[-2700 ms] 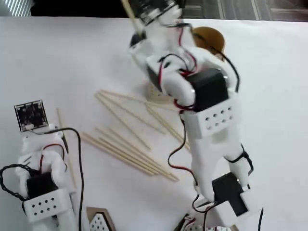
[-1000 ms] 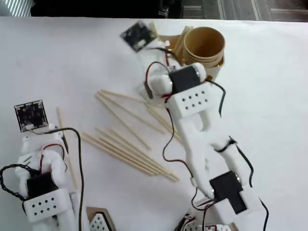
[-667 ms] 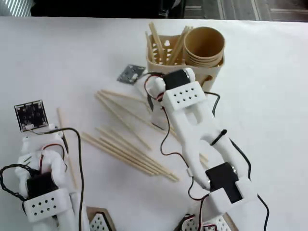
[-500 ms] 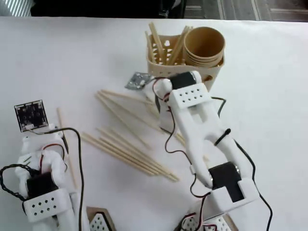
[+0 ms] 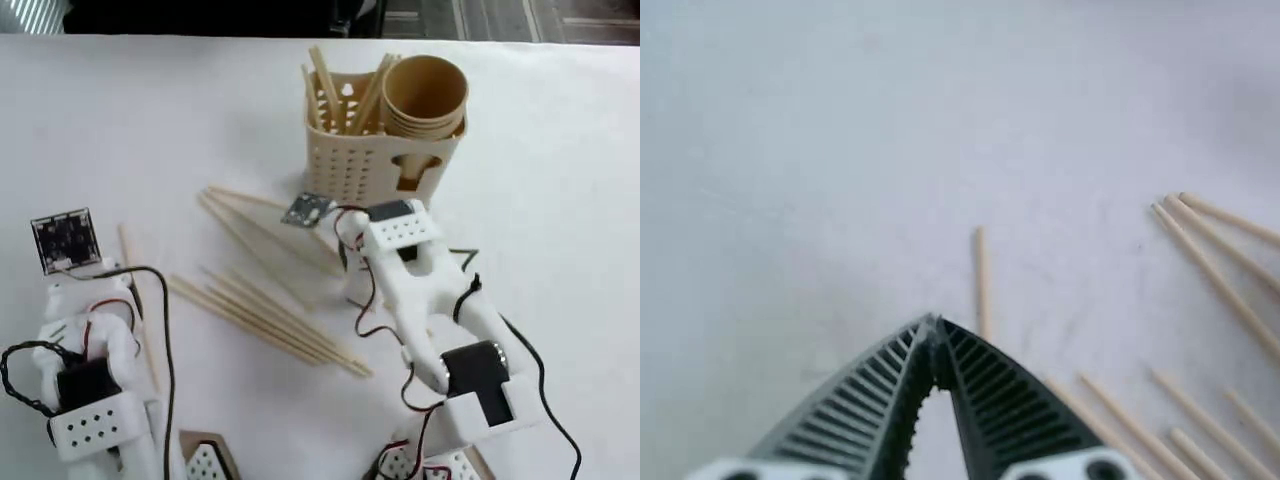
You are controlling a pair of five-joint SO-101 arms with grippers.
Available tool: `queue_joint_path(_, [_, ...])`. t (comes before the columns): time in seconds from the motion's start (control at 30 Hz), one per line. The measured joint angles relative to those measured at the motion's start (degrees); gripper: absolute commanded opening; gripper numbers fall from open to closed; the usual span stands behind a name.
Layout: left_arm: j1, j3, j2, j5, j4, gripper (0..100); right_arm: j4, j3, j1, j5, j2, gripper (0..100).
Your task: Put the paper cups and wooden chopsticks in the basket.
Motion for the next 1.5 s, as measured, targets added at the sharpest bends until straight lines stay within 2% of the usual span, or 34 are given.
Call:
queue_joint_path(0.13, [0.0, 0.4, 0.0, 0.0, -0.9, 3, -5.2, 2.9, 1.5, 0.4, 0.0, 18.7])
queue_joint_path(0.3, [0.0, 0.4, 0.0, 0.0, -1.1, 3, -6.7, 3.3, 1.1, 0.4, 1.7, 17.6])
queue_joint_path(0.5, [0.0, 0.4, 0.0, 0.0, -1.1, 3, -6.9, -0.1, 0.3, 0.4, 6.4, 1.2])
queue_joint_path(0.87, [0.0, 0.4, 0.0, 0.0, -1.1, 3, -6.8, -0.4, -0.6, 0.4, 6.5, 1.7])
queue_joint_path(1.23, [0.0, 0.4, 0.0, 0.0, -1.1, 3, 4.4, 0.4, -2.6, 0.4, -10.5, 1.7])
queue_joint_path(1.5, [0.0, 0.4, 0.0, 0.0, -1.1, 3, 6.3, 0.4, -3.3, -0.9, -17.3, 1.7])
